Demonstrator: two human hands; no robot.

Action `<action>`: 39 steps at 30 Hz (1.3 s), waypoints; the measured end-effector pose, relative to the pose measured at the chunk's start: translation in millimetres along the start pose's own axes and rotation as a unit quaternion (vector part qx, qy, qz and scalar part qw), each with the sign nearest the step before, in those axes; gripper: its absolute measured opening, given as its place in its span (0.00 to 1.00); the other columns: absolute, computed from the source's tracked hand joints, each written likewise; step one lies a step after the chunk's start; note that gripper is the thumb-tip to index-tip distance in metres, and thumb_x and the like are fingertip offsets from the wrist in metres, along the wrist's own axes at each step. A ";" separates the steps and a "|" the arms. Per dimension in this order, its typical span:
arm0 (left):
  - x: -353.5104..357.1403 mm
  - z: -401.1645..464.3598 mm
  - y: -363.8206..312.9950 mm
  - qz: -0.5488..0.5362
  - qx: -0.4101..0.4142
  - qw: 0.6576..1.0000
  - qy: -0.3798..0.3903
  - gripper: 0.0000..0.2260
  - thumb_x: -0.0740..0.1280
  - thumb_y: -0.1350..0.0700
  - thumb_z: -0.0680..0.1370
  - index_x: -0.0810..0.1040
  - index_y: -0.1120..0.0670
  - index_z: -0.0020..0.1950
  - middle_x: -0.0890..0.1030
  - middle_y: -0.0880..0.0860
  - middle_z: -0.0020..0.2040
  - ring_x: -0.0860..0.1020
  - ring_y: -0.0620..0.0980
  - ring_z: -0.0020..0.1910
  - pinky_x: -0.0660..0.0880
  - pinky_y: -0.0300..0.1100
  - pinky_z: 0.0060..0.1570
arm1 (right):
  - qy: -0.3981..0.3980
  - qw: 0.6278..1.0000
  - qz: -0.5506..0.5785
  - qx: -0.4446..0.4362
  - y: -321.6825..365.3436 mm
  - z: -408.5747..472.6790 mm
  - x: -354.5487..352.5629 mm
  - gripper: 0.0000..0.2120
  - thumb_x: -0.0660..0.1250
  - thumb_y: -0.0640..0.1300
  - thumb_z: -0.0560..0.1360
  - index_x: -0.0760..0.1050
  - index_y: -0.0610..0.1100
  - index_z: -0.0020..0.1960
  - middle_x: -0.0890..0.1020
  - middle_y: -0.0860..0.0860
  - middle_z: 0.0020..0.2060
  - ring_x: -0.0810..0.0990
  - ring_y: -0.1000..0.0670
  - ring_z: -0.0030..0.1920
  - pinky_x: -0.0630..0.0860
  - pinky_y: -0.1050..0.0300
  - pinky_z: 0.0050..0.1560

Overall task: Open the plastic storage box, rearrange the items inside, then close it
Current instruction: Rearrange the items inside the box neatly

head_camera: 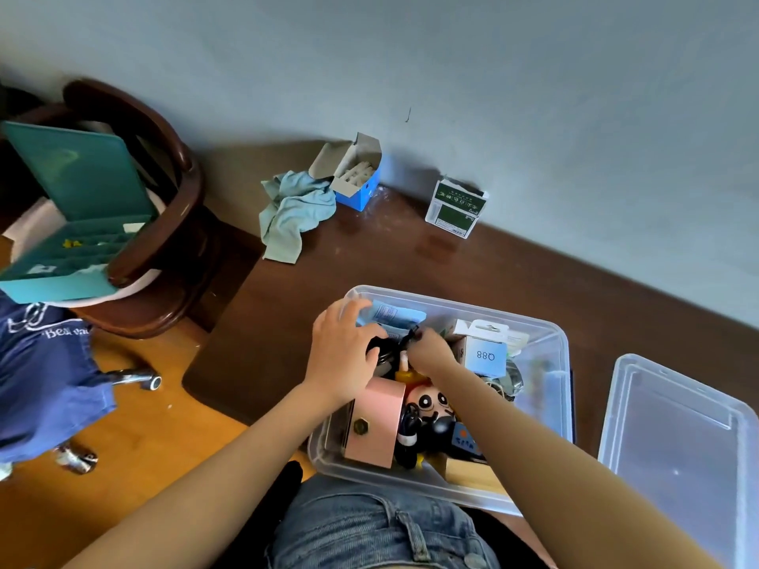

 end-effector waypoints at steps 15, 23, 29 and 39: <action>5.3 7.9 5.2 0.041 -0.011 0.999 0.005 0.13 0.66 0.48 0.75 0.78 0.45 0.60 0.65 0.47 0.70 0.65 0.53 0.67 0.59 0.50 0.68 | 0.035 0.945 0.318 0.069 -4.4 -23.5 -0.4 0.10 0.59 0.40 0.77 0.72 0.45 0.38 0.72 0.51 0.28 0.68 0.55 0.26 0.65 0.66 0.23; 1.6 7.9 5.0 0.012 -0.025 1.000 -0.008 0.11 0.63 0.54 0.78 0.78 0.45 0.59 0.66 0.48 0.70 0.66 0.52 0.66 0.58 0.50 0.68 | 0.027 0.957 0.249 -0.147 10.9 -65.5 -31.5 0.16 0.63 0.49 0.78 0.74 0.42 0.34 0.72 0.48 0.31 0.68 0.51 0.34 0.67 0.60 0.38; -10.0 0.8 -1.6 0.052 -0.021 0.998 -0.007 0.14 0.64 0.54 0.77 0.76 0.45 0.62 0.67 0.49 0.70 0.64 0.53 0.69 0.55 0.55 0.71 | 0.009 0.917 0.276 -0.289 40.3 -96.8 -67.0 0.15 0.64 0.46 0.78 0.79 0.37 0.40 0.81 0.54 0.36 0.77 0.56 0.40 0.72 0.63 0.46; -32.1 5.4 -45.9 -0.318 0.074 0.937 0.125 0.19 0.70 0.49 0.74 0.72 0.44 0.63 0.77 0.39 0.55 0.75 0.38 0.54 0.73 0.34 0.53 | 0.074 0.869 0.328 -0.364 67.9 -127.1 -99.6 0.16 0.61 0.50 0.78 0.78 0.40 0.40 0.83 0.44 0.49 0.81 0.48 0.54 0.74 0.53 0.59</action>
Point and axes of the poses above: each hand's wrist, its own z-axis towards the middle knuckle, its own x-axis out of the palm, y = z × x, the point moved 8 cm from there along z, towards the middle knuckle
